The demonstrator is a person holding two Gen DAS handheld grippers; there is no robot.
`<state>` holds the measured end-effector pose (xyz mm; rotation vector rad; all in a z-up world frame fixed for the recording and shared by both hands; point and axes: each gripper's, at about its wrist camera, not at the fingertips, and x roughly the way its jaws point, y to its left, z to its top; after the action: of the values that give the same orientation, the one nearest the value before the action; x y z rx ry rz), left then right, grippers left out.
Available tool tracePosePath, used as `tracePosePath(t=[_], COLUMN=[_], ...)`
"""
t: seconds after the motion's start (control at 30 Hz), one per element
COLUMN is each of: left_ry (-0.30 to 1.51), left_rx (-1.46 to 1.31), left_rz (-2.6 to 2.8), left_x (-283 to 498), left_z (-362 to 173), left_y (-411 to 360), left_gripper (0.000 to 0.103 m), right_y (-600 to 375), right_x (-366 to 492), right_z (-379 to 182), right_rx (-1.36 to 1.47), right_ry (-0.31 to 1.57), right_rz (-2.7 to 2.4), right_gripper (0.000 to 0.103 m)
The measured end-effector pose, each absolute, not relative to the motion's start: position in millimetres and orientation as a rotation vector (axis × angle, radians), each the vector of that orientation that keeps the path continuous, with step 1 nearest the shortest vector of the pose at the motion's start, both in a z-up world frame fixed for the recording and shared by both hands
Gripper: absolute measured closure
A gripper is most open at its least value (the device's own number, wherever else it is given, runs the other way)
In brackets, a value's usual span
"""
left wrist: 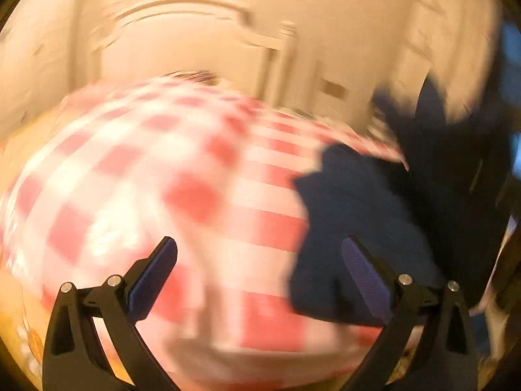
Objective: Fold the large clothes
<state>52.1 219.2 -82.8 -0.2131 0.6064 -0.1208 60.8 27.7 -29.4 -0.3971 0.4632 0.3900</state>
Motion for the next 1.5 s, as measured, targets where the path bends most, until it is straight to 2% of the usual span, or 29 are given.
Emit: tracePosePath(t=[0.07, 0.13, 0.2, 0.33, 0.47, 0.53, 0.67, 0.83, 0.97, 1.1, 1.17, 1.27, 1.4, 1.5], left_ry=[0.588, 0.578, 0.576, 0.567, 0.503, 0.483, 0.502, 0.666, 0.812, 0.858, 0.856, 0.831, 0.798, 0.788], left_rx=[-0.294, -0.325, -0.34, -0.357, -0.255, -0.12, 0.027, 0.19, 0.319, 0.15, 0.112, 0.08, 0.067, 0.07], left_rz=[-0.081, -0.058, -0.056, -0.101, -0.224, -0.274, -0.416, -0.508, -0.455, -0.563, -0.541, -0.497, -0.447, -0.432], left_x=[50.2, 50.0, 54.0, 64.3, 86.3, 105.1, 146.7, 213.2, 268.7, 286.6, 288.2, 287.9, 284.5, 285.5], left_z=[-81.5, -81.1, -81.7, -71.6, -15.7, 21.0, 52.0, 26.7, -36.2, -68.1, -75.3, -83.0, -81.3, -80.8], left_y=[253.2, 272.6, 282.7, 284.7, 248.4, 210.3, 131.9, 42.3, 11.7, 40.7, 55.3, 69.0, 75.0, 76.0], left_gripper=[0.003, 0.003, 0.003, 0.003, 0.002, 0.002, 0.002, 0.002, 0.002, 0.002, 0.002, 0.002, 0.002, 0.002], right_y=[77.4, 108.1, 112.0, 109.7, 122.9, 122.2, 122.9, 124.3, 118.9, 104.5, 87.1, 45.6, -25.6, -72.1], right_x=[62.2, 47.6, 46.8, 49.2, 35.7, 34.3, 27.0, 16.2, 9.4, -6.8, -17.9, -28.5, -13.9, 7.5], right_z=[-78.7, -113.5, -123.3, -124.2, -138.0, -138.6, -145.6, -154.7, -151.2, -134.1, -113.5, -72.4, -30.2, -26.5], right_rx=[-0.617, -0.861, -0.915, -0.913, -0.994, -0.992, -1.035, -1.1, -1.083, -1.002, -0.878, -0.623, -0.347, -0.179], right_ry=[0.516, 0.44, 0.433, 0.431, 0.4, 0.397, 0.356, 0.309, 0.297, 0.341, 0.378, 0.38, 0.352, 0.415], right_rz=[0.387, 0.31, 0.3, 0.307, 0.295, 0.298, 0.283, 0.302, 0.328, 0.459, 0.581, 0.725, 0.638, 0.55], right_gripper=[0.067, 0.062, 0.051, 0.049, 0.048, 0.048, 0.046, 0.046, 0.046, 0.045, 0.041, 0.041, 0.04, 0.04])
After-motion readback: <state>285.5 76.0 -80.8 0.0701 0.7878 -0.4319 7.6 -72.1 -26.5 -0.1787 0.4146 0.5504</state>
